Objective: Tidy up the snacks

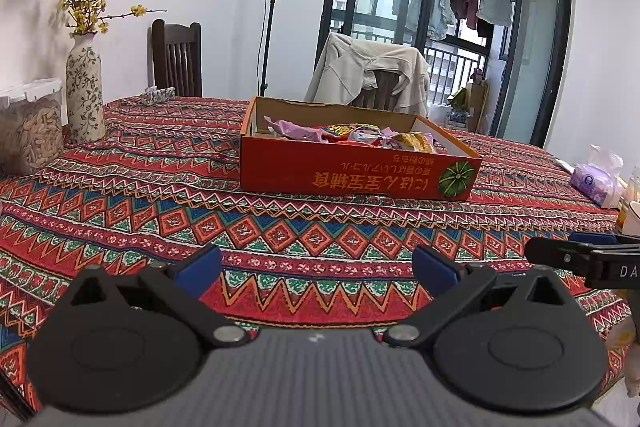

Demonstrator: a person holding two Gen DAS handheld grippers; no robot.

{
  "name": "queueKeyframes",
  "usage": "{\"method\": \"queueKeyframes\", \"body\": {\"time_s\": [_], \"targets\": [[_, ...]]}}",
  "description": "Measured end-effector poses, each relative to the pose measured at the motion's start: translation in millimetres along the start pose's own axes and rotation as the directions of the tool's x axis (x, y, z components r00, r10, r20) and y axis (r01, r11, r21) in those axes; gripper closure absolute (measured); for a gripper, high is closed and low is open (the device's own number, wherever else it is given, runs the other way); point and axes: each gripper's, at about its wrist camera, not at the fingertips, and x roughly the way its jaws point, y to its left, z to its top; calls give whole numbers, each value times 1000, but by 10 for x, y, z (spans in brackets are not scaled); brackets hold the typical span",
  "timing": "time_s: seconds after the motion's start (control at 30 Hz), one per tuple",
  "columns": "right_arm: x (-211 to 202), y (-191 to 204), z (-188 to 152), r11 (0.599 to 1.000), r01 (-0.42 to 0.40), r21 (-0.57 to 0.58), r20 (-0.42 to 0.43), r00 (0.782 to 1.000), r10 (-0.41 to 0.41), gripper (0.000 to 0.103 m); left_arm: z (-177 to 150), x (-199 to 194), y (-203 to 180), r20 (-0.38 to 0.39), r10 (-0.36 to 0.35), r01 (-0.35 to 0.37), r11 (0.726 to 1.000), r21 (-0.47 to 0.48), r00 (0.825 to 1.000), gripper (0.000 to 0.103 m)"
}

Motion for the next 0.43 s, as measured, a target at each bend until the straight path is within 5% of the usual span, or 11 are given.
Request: {"method": "queueKeyframes", "body": {"time_s": [0.43], "targets": [[3,-5,-6,1000,0,0,-2,1000,0,0,-14,-23,6,18,-1,1,1000,-3,1000,0]]}}
